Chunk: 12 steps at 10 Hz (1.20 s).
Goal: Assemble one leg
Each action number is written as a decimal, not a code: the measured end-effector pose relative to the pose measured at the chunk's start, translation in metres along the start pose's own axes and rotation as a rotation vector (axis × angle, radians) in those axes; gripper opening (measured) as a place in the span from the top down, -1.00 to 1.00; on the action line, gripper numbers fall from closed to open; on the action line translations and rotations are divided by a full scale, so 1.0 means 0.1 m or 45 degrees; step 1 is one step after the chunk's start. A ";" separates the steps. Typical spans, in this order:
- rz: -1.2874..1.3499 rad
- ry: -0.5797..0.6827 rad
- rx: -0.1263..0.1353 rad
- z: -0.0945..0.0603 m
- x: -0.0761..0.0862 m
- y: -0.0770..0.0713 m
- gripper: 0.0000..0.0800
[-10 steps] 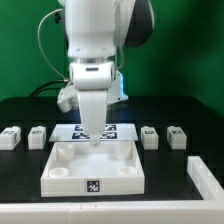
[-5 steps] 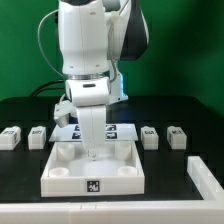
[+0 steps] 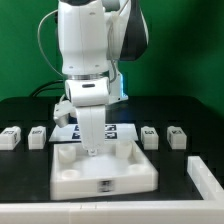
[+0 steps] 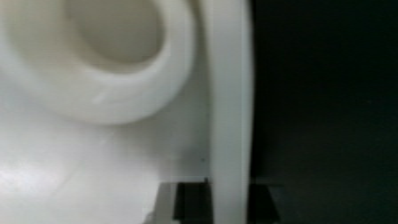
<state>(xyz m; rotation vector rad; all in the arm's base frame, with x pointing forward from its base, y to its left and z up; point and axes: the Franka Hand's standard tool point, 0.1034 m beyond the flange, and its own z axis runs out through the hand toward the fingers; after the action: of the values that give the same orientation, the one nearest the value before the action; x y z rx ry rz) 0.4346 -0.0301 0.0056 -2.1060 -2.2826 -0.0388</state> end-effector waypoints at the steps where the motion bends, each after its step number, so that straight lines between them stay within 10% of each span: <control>1: 0.000 0.000 0.000 0.00 0.00 0.00 0.86; 4: 0.029 0.002 0.000 0.00 0.03 0.02 0.86; 9: 0.147 0.053 -0.038 0.02 0.65 0.74 0.86; 12: 0.153 0.050 -0.010 0.03 0.86 0.76 0.86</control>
Offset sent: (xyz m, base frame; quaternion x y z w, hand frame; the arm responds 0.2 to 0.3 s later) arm 0.0000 0.0000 0.0000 0.0000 0.0000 0.0000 1.0000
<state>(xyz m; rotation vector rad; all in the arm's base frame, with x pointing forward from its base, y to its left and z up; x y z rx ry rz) 0.5033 0.0614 0.0063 -2.2217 -2.1336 -0.0850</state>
